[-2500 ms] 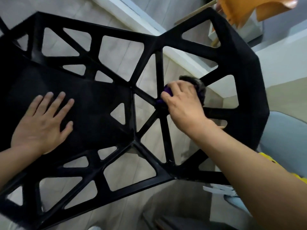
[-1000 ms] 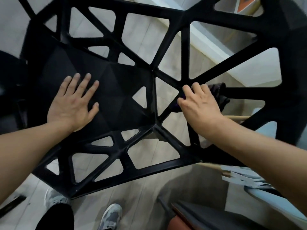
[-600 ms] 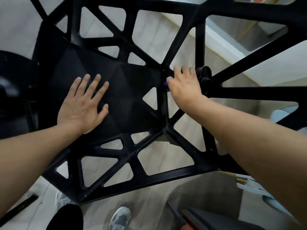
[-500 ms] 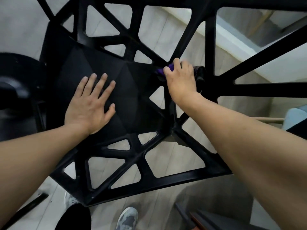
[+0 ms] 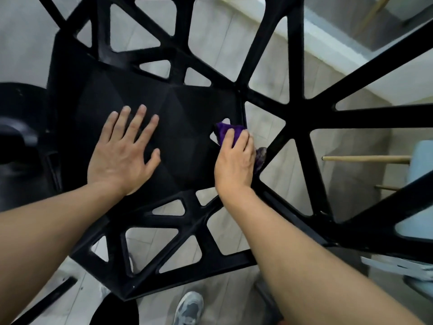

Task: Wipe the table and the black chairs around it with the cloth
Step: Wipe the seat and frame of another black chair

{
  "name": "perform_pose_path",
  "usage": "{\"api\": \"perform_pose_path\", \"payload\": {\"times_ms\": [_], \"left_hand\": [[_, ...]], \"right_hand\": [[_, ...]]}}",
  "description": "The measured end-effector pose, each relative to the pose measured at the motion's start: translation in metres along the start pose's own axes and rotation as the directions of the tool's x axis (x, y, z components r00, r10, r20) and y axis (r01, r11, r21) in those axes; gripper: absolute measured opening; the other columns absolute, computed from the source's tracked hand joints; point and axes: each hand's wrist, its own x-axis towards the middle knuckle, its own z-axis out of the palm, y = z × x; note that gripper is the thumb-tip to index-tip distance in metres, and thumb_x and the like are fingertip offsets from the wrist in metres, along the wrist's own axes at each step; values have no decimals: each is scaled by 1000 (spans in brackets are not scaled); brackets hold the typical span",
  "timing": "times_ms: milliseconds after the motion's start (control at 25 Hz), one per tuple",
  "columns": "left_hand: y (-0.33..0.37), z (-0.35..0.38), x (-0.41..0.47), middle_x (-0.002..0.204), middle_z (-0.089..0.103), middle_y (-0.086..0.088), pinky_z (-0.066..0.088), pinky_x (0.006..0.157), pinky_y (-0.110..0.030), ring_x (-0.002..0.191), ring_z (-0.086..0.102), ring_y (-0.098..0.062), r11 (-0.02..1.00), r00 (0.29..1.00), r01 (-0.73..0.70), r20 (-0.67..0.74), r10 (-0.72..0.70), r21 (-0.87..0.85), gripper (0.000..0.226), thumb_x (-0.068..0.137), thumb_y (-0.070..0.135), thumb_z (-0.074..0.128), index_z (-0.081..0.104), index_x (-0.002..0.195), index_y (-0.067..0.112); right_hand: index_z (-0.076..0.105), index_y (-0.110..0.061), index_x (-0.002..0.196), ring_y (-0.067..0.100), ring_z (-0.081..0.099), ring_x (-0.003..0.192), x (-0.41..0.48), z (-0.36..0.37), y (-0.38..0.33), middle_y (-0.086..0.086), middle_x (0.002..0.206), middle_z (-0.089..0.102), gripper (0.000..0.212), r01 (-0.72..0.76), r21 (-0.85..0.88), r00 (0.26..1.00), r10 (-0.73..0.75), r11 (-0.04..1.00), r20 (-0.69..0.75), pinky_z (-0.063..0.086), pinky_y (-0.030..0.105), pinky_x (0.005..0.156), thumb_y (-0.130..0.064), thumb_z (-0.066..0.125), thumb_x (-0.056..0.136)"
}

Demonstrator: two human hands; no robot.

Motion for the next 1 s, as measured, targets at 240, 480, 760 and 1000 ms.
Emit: {"api": "perform_pose_path", "payload": {"times_ms": [240, 480, 760, 1000], "left_hand": [[1, 3, 0, 169, 15, -10, 6, 128, -49, 156, 11, -35, 1000, 1000, -12, -26, 12, 28, 69, 101, 52, 27, 18, 162, 21], [0, 0, -3, 170, 11, -9, 2, 128, -47, 157, 7, -33, 1000, 1000, -3, -19, 4, 25, 71, 102, 54, 29, 14, 162, 22], [-2, -2, -2, 171, 8, -8, 2, 128, -48, 157, 5, -32, 1000, 1000, 1, 10, -2, 30, 71, 102, 56, 24, 10, 163, 23], [0, 0, 0, 171, 6, -8, 4, 128, -48, 157, 5, -32, 1000, 1000, 0, 17, -1, 25, 71, 101, 55, 22, 9, 163, 22]], "right_hand": [[37, -12, 142, 38, 38, 131, 24, -13, 3, 21, 142, 37, 54, 57, -4, 998, -57, 998, -7, 36, 44, 110, 1, 48, 91], [49, -14, 133, 34, 41, 125, -20, -59, 41, 12, 132, 43, 37, 411, -288, 882, -296, 865, 367, 36, 41, 103, -13, 47, 97], [57, -19, 126, 33, 47, 102, -57, -129, 70, 10, 118, 49, 30, 459, -362, 802, -203, 811, 562, 38, 39, 83, -29, 44, 101], [54, -16, 120, 35, 53, 99, -67, -111, 63, 13, 110, 52, 25, 401, -422, 880, -213, 813, 426, 39, 39, 78, -25, 49, 96]]}}
